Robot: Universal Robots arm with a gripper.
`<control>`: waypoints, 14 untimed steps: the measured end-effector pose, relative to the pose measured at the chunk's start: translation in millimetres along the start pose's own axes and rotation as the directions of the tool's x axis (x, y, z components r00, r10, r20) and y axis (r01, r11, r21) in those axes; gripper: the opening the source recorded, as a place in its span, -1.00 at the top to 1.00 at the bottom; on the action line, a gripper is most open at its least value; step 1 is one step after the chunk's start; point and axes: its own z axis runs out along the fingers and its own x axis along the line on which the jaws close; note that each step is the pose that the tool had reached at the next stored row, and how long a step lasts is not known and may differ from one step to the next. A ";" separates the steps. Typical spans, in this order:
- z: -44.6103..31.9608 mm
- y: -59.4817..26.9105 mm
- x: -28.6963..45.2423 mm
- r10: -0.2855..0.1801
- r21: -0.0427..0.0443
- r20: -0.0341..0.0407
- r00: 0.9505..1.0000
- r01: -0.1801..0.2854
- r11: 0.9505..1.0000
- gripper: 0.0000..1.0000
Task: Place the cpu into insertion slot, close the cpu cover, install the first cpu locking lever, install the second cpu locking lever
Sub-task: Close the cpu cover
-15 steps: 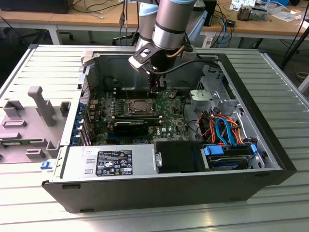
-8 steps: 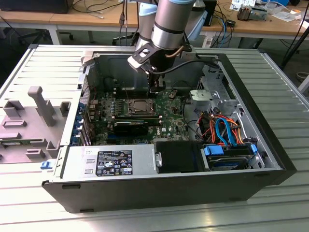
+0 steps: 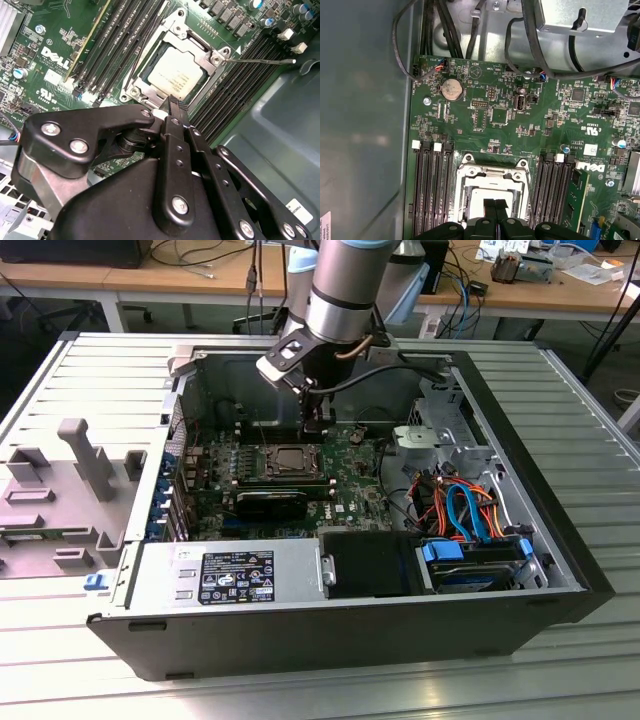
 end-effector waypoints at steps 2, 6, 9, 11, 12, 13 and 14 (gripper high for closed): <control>0.1 -0.7 0.1 0.000 0.000 0.000 1.000 0.000 1.000 0.79; 0.6 -3.1 0.3 0.000 0.000 0.000 1.000 0.000 1.000 0.79; 0.8 -4.0 0.4 0.000 0.000 0.000 1.000 0.000 1.000 0.79; 0.9 -4.5 0.5 0.000 0.000 0.000 1.000 0.000 1.000 0.79; 0.9 -4.7 0.5 0.000 0.000 0.000 1.000 0.000 1.000 0.79; 1.0 -4.8 0.5 0.000 0.000 0.000 1.000 0.000 1.000 0.79; 1.0 -5.0 0.6 0.000 0.000 0.000 1.000 0.000 1.000 0.79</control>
